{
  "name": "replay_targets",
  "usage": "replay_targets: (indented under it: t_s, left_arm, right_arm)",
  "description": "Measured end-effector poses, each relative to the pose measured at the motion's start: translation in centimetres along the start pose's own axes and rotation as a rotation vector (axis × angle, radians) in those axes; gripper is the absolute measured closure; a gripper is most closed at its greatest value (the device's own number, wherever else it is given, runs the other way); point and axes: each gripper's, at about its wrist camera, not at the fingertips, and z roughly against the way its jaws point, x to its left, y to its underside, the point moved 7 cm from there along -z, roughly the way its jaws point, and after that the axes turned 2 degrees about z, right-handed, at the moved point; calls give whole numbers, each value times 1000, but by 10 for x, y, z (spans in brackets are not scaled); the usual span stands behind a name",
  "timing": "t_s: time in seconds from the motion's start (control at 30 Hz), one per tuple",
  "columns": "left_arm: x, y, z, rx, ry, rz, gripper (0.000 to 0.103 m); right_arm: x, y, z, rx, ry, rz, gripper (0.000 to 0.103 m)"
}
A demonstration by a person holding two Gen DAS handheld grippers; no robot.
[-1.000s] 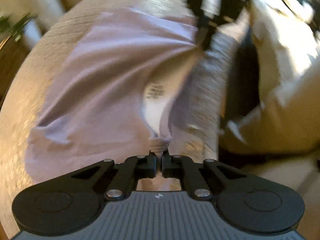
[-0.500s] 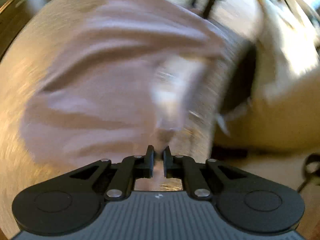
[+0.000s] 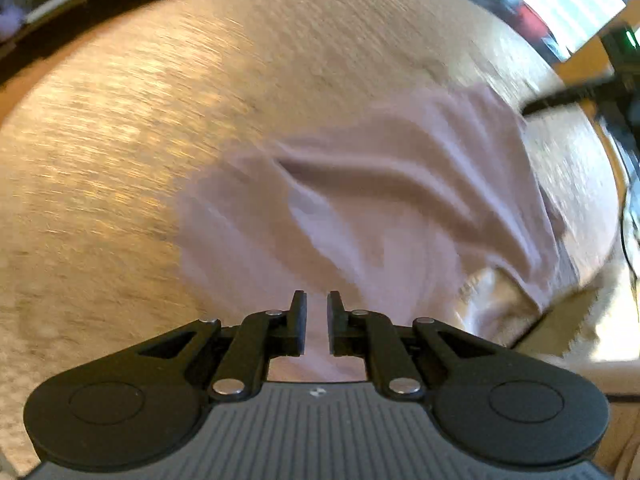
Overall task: Fold clothes
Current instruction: 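Open both grippers and pull them away from the folded sweatshirt, then grasp the folded edge of the sweatshirt bundle with both grippers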
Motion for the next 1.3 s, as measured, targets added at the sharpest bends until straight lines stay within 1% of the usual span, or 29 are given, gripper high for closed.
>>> replay_targets:
  t_s: [0.03, 0.1, 0.17, 0.23, 0.33, 0.43, 0.5, 0.57, 0.6, 0.67, 0.73, 0.83, 0.93, 1.0, 1.07, 1.17, 1.23, 1.3]
  left_arm:
    - [-13, 4, -11, 19, 22, -24, 95]
    - [-40, 16, -32, 62, 52, -109, 95]
    - [-61, 34, -52, 114, 54, -192, 95]
    - [-71, 58, -61, 143, 35, -240, 95]
    - [-72, 88, -63, 169, 16, -273, 95]
    - [-69, 109, -60, 205, 25, -259, 95]
    - [-64, 117, -59, 222, 27, -232, 95]
    - [-60, 116, -57, 243, 19, -198, 95]
    - [-56, 109, -51, 224, 22, -175, 95]
    - [-40, 89, -36, 163, 17, -108, 95]
    - [-15, 60, -21, 85, -9, -13, 94]
    - [32, 17, -6, -22, -59, 153, 94]
    - [87, -18, 0, -102, -100, 336, 94]
    - [112, -26, -9, -99, -109, 418, 94]
    - [129, -33, -17, -85, -107, 480, 94]
    - [138, -38, -29, -62, -76, 528, 94]
    - [143, -41, -33, -56, -69, 560, 94]
    - [151, -40, -31, -71, -68, 605, 94]
  right_arm:
    - [-3, -4, -1, -1, 1, -17, 0]
    - [-8, -9, -4, -2, -1, -42, 0]
    - [9, 1, -10, 21, -28, 18, 0]
    - [28, 15, -17, 47, -36, 102, 0]
    - [50, 42, -31, 107, -39, 210, 0]
    - [58, 79, -45, 191, -15, 299, 0]
    - [55, 98, -49, 225, 21, 345, 0]
    - [53, 103, -45, 224, 20, 377, 0]
    - [51, 100, -41, 231, 21, 361, 0]
    - [44, 81, -26, 179, 13, 307, 0]
    - [32, 54, -9, 99, 24, 227, 0]
    - [4, 10, 10, -14, 12, 51, 0]
    - [-20, -22, 18, -75, -27, -99, 0]
    - [-31, -37, 19, -96, -44, -171, 0]
    - [-44, -44, 12, -96, -36, -216, 0]
    - [-59, -48, 2, -90, -44, -299, 0]
    - [-68, -48, -5, -81, -49, -350, 0]
    - [-76, -45, -11, -70, -56, -397, 0]
